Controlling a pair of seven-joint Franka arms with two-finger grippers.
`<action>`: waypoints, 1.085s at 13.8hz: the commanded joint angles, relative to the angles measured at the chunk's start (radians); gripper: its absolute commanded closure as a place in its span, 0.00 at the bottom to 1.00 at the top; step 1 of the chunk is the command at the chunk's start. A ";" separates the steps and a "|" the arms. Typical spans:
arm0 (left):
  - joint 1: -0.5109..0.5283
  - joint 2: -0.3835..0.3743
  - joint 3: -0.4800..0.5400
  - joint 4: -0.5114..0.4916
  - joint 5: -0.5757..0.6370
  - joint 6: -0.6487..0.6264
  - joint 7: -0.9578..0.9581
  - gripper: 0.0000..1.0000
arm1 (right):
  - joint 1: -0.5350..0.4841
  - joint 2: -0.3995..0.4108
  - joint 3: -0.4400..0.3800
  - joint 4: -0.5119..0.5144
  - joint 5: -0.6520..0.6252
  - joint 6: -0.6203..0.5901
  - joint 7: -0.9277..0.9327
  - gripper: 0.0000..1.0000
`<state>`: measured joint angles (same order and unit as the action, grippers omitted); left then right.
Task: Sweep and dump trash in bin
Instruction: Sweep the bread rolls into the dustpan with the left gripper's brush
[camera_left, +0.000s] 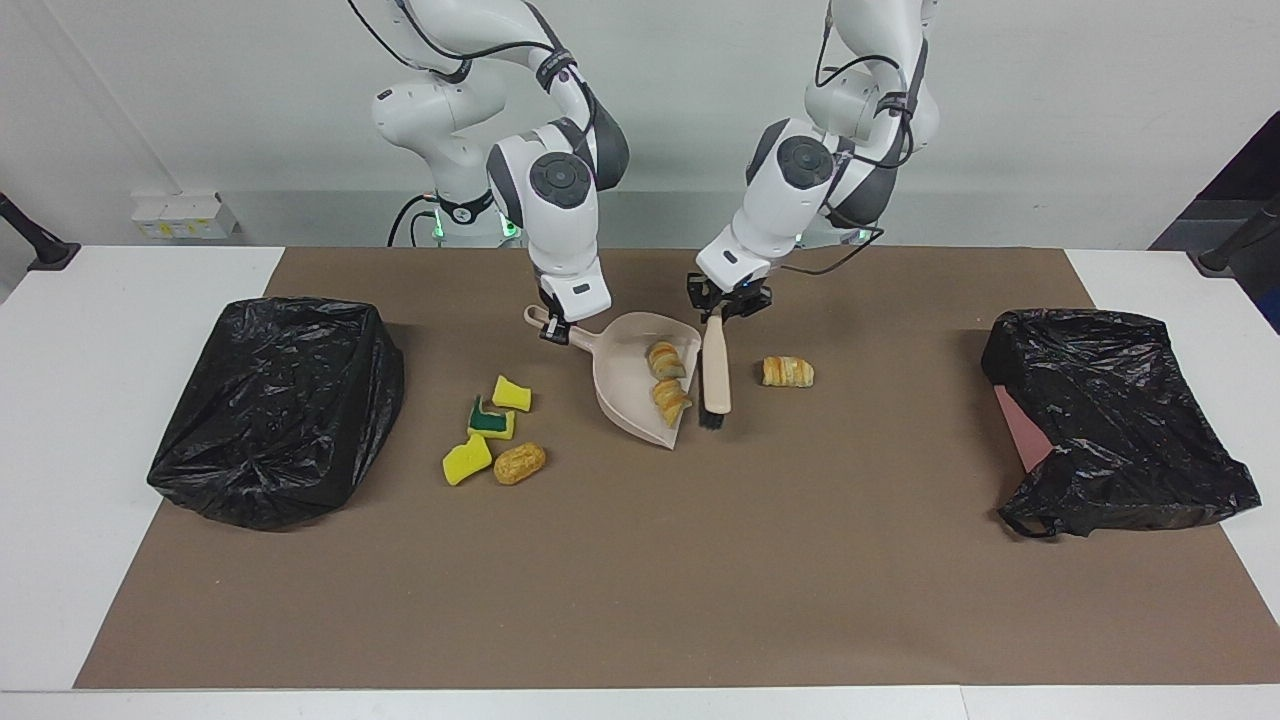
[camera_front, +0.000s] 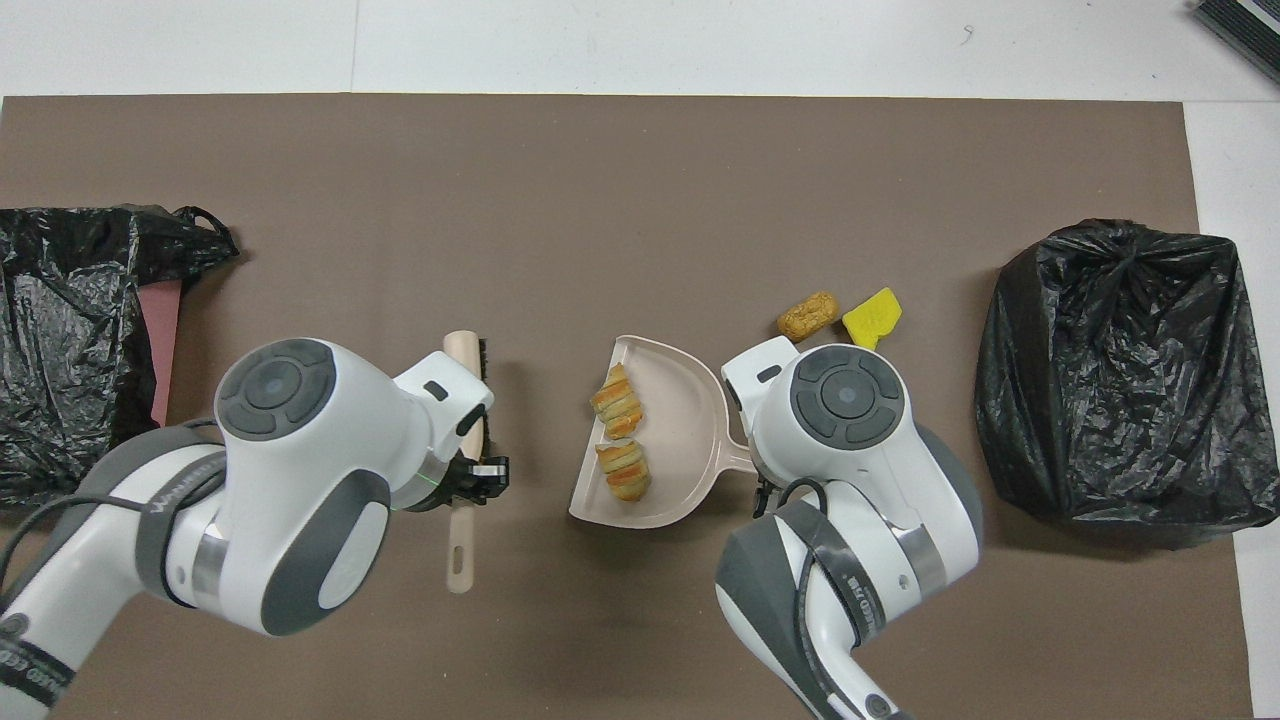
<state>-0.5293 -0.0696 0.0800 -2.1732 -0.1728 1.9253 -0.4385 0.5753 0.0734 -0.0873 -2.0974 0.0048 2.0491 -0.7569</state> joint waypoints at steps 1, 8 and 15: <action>0.070 -0.053 -0.009 -0.061 0.052 -0.035 -0.048 1.00 | -0.002 -0.014 0.003 -0.030 -0.009 0.051 -0.024 1.00; 0.068 -0.134 -0.020 -0.307 0.065 0.179 -0.049 1.00 | 0.011 -0.001 0.003 -0.029 -0.006 0.046 -0.018 1.00; -0.179 -0.035 -0.025 -0.297 -0.135 0.441 -0.026 1.00 | 0.011 -0.003 0.003 -0.029 -0.006 0.040 -0.010 1.00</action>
<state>-0.6310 -0.1074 0.0443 -2.4702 -0.2516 2.3133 -0.4668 0.5854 0.0755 -0.0873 -2.1120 0.0048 2.0792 -0.7571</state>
